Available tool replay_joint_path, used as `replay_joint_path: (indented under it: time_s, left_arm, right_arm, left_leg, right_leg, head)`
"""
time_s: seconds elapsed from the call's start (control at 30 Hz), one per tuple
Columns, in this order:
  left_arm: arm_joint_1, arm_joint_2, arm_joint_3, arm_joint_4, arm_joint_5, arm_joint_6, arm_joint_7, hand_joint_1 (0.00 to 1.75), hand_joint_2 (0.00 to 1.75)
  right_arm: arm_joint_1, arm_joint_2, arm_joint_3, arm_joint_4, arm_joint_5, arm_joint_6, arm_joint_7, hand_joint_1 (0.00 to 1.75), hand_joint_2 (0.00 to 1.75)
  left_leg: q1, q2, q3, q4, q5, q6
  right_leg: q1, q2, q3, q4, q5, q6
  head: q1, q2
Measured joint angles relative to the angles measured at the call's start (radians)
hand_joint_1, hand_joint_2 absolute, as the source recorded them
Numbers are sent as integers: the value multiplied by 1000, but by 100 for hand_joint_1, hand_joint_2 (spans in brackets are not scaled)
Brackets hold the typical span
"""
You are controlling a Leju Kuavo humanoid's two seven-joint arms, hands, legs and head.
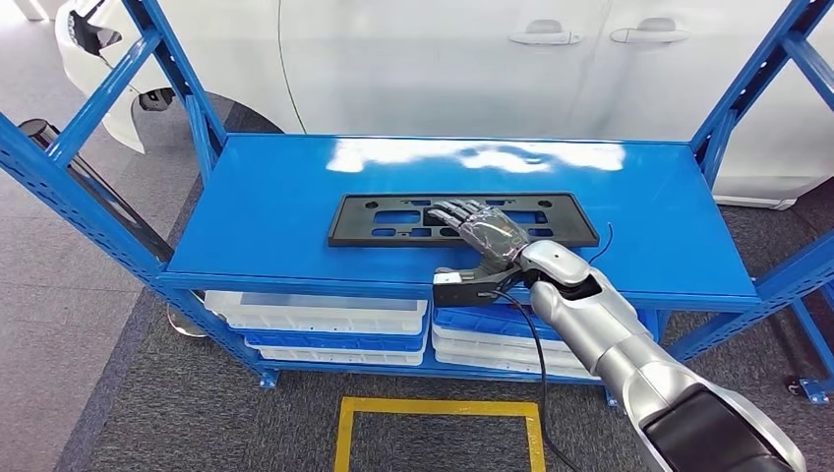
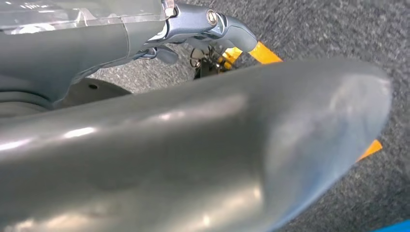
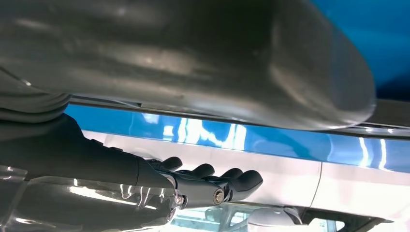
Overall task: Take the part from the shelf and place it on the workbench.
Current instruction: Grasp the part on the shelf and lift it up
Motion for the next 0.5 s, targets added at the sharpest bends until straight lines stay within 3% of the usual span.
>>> replay_joint_path:
  time_s: [0.17,0.5]
  left_arm:
    - [0,0,0,0,-2,1,-1,0,0]
    - [0,1,0,0,-4,-1,-11,0,0]
  right_arm:
    - [-3,4,5,16,-7,0,-1,0,0]
    - [-2,12,13,38,-9,-16,2,0,0]
  left_leg:
    - [1,0,0,0,0,-7]
    - [-1,0,-1,2,0,-7]
  right_leg:
    - [0,0,0,0,0,0]
    - [-2,0,1,-1,1,1]
  head:
    - [0,0]
    - [0,0]
